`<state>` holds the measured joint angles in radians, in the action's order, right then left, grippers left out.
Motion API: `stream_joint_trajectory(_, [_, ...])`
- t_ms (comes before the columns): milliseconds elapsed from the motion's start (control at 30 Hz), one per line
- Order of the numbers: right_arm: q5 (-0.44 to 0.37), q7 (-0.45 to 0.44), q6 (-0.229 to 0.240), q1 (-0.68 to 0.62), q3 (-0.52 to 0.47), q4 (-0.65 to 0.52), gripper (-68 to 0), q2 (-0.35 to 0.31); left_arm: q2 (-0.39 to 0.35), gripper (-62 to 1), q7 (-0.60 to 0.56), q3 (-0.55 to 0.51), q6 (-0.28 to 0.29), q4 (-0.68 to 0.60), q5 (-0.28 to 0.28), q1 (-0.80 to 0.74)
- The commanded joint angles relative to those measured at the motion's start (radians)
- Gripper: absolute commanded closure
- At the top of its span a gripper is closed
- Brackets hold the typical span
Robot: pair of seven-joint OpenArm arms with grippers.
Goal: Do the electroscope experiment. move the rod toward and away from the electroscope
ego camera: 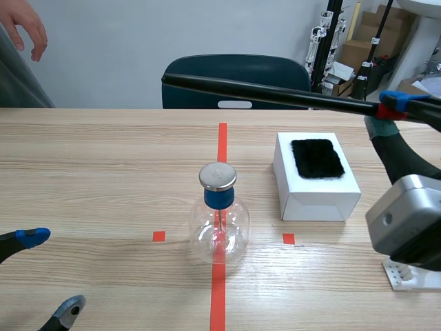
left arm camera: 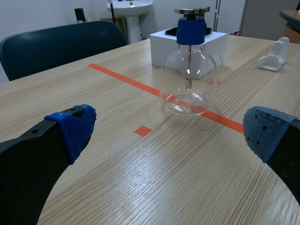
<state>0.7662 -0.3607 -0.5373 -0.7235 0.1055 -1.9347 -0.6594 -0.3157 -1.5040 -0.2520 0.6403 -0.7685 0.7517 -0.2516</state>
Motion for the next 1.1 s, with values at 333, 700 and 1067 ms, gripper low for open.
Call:
stream_joint_trajectory(333, [-0.011, 0.002, -0.015, 0.014, -0.003, -0.010, -0.2, -0.011, -0.001, -62.3, -0.050, -0.006, 0.001, -0.012, -0.011, 0.003])
stream_joint_trajectory(700, [-0.011, 0.002, -0.015, 0.014, -0.003, -0.010, -0.2, -0.011, -0.001, -62.3, -0.050, -0.006, 0.001, -0.012, -0.011, 0.003])
stream_joint_trajectory(1067, [-0.011, 0.015, -0.014, 0.014, -0.003, -0.010, -0.2, -0.011, -0.001, -62.3, -0.050, -0.006, 0.001, -0.012, -0.011, 0.003])
